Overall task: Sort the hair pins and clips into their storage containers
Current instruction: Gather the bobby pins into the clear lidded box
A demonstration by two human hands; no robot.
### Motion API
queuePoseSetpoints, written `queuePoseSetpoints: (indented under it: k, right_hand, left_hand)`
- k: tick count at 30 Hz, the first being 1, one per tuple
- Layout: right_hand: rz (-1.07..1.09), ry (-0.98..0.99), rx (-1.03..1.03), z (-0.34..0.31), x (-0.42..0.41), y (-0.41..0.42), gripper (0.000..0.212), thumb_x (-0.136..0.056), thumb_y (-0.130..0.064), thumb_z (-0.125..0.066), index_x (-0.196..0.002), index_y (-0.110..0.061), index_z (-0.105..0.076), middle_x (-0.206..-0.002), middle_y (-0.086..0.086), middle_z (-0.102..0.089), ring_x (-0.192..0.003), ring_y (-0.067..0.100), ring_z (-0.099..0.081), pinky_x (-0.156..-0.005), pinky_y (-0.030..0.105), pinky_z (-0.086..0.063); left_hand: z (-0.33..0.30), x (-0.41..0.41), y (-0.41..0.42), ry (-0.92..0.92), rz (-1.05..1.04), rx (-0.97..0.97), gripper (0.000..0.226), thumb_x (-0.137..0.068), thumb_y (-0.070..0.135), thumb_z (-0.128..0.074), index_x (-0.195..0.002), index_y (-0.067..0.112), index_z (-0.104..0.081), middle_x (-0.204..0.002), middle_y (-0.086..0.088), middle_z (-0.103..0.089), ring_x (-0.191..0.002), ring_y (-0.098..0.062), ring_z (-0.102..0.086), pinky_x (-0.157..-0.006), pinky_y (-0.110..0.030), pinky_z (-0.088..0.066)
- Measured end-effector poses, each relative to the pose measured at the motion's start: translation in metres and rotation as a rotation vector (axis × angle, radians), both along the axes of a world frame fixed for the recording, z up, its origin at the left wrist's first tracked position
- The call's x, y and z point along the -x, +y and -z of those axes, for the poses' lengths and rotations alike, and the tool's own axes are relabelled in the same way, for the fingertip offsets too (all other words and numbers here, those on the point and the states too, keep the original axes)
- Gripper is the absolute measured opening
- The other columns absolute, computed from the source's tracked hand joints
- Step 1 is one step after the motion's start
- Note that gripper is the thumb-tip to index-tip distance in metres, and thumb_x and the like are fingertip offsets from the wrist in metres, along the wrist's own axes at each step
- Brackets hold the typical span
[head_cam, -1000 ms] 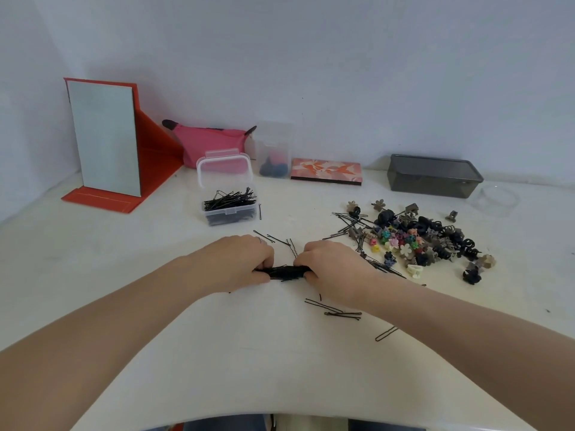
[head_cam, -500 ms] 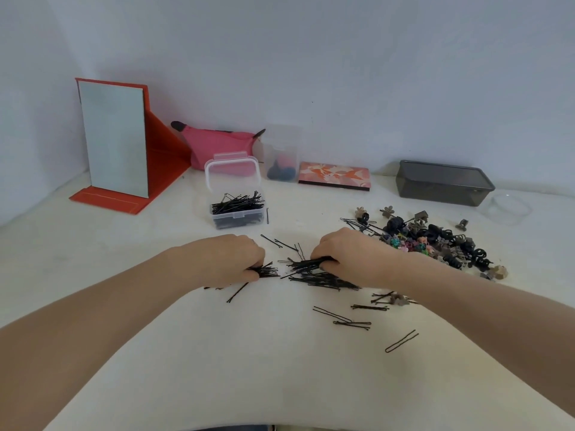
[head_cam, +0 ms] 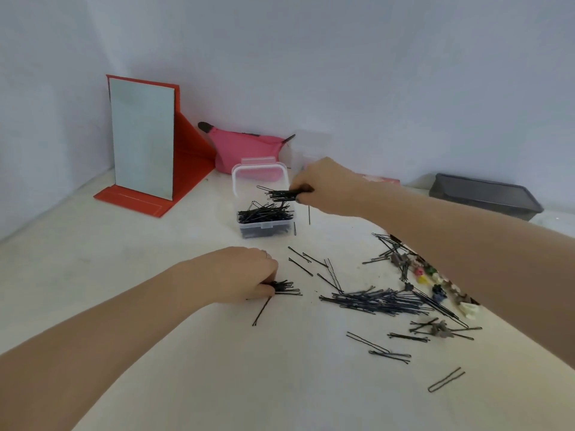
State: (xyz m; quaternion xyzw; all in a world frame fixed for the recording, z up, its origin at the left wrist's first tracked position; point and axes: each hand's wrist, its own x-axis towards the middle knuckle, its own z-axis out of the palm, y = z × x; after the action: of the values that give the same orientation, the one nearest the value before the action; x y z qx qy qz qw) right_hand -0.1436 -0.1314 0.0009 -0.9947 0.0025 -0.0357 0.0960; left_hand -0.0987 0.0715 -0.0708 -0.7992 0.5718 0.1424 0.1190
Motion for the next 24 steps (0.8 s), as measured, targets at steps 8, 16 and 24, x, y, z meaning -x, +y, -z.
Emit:
queuePoseSetpoints:
  k: [8,16,24]
  right_hand:
    - [-0.028,0.071,0.034,0.018,-0.057,0.019,0.021,-0.089,-0.013,-0.059,-0.102,-0.016,-0.076,-0.089,0.000,-0.070,-0.083,0.017,-0.058,-0.067,0.024,-0.040]
    - [0.104,-0.047,-0.284,0.033,-0.047,0.001,0.030,-0.095,-0.017,-0.059,-0.124,-0.016,-0.068,-0.119,-0.002,-0.069,-0.104,0.010,-0.061,-0.100,0.026,-0.045]
    - [0.338,-0.125,-0.461,0.040,-0.028,-0.015,0.032,-0.098,-0.020,-0.045,-0.120,-0.023,-0.069,-0.111,-0.003,-0.070,-0.101,0.017,-0.061,-0.087,0.024,-0.044]
  left_hand:
    - [0.009,-0.006,-0.002,-0.149,0.086,-0.047,0.033,-0.104,0.038,-0.033,-0.113,0.010,-0.050,-0.112,-0.004,-0.053,-0.102,-0.026,-0.057,-0.087,-0.041,-0.048]
    - [-0.026,-0.035,-0.017,-0.086,0.022,0.057,0.030,-0.103,0.034,-0.039,-0.109,0.010,-0.056,-0.106,-0.006,-0.060,-0.092,-0.024,-0.058,-0.081,-0.035,-0.046]
    - [-0.061,-0.089,-0.046,-0.227,-0.029,0.317,0.029,-0.100,0.037,-0.048,-0.090,0.011,-0.058,-0.082,-0.001,-0.055,-0.077,-0.025,-0.054,-0.065,-0.036,-0.043]
